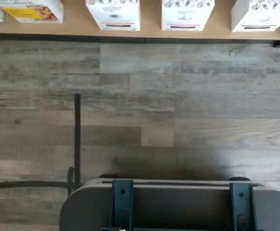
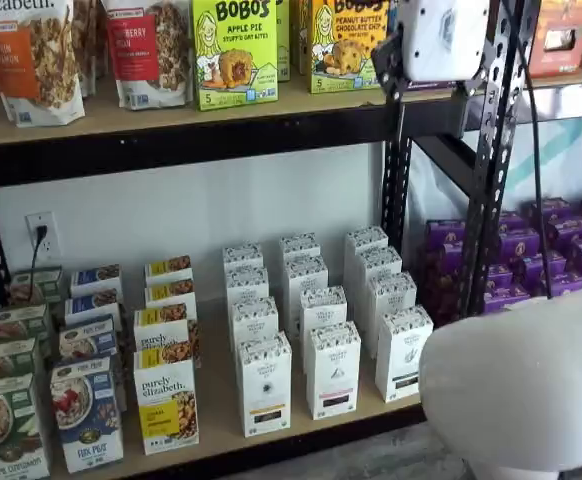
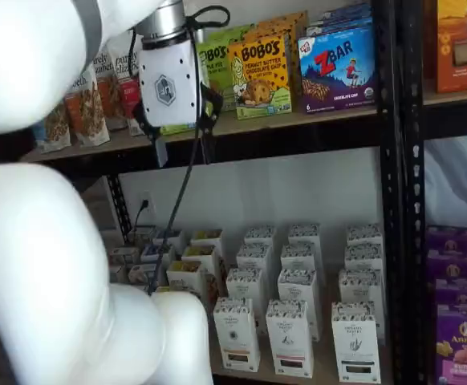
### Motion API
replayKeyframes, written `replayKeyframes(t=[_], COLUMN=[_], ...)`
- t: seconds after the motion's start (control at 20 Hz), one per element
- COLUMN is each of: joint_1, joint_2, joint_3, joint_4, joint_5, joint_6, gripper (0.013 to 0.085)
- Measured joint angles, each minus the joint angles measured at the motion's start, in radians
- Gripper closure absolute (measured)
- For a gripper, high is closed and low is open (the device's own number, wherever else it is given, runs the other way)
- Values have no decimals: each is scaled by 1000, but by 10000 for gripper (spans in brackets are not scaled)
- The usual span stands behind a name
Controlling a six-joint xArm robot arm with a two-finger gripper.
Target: Pick up the white box with a yellow strip in the middle, on the bottom shelf, the fourth box from the left
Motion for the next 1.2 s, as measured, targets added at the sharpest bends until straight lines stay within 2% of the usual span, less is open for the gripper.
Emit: replayKeyframes(t=[0.35,0.6,0.9,1.2], joint_1=[43,101,178,221], joint_2=[6,11,65,124], joint_3=[121,196,272,338], joint_4=[13,-12,-28,-18], joint_5=[-128,-247,-405,-573], joint_6=[40,90,163,198], gripper=[130,130,130,130])
